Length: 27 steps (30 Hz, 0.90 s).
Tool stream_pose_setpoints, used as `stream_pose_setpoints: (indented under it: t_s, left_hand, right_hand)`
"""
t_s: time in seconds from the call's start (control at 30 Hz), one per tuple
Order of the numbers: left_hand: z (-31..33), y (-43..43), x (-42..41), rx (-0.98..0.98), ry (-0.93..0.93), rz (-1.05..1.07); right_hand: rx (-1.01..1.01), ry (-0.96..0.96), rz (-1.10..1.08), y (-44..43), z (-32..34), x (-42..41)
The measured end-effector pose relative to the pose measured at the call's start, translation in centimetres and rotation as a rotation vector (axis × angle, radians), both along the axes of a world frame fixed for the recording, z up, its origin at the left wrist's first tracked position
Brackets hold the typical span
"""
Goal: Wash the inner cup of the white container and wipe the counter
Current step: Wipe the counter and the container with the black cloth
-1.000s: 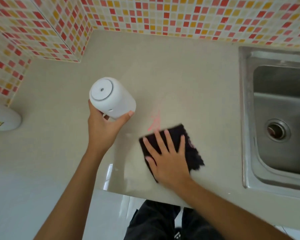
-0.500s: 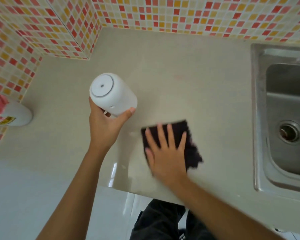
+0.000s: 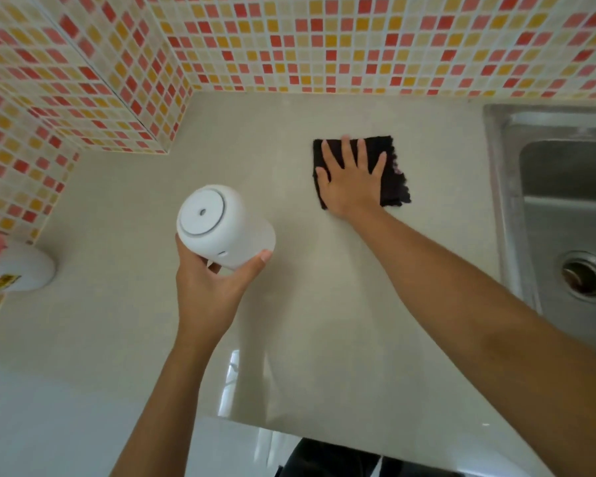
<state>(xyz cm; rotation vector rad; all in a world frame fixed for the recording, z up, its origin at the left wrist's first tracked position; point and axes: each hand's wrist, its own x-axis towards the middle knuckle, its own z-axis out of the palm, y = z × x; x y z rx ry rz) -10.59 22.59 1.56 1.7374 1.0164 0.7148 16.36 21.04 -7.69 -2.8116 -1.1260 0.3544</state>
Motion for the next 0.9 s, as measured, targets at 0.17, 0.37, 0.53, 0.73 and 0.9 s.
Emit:
stream_pose_setpoints:
  t_s: [0.17,0.37,0.53,0.73,0.9]
  left_hand:
    - [0.2,0.7,1.1,0.0,-0.016,0.002]
    - [0.6,1.5,3.3,0.012,-0.027,-0.033]
    - [0.7,1.6,4.4,0.014,-0.045,-0.03]
    - [0.3,2.5,4.2,0.04,0.01,-0.063]
    - [1.1,4.6,4.2,0.099,0.037,-0.037]
  right_hand:
    - [0.163,-0.041,0.14,-8.2,-0.1,-12.4]
    - [0.146,0.011,0.486,-14.6,0.3,-18.0]
    - [0.128,-0.092,0.261,-5.0,-0.9,-4.6]
    - [-0.008,-0.032,-0.045,1.5,-0.2,7.8]
    - [0.109,-0.078,0.184,-3.7,-0.2,-2.3]
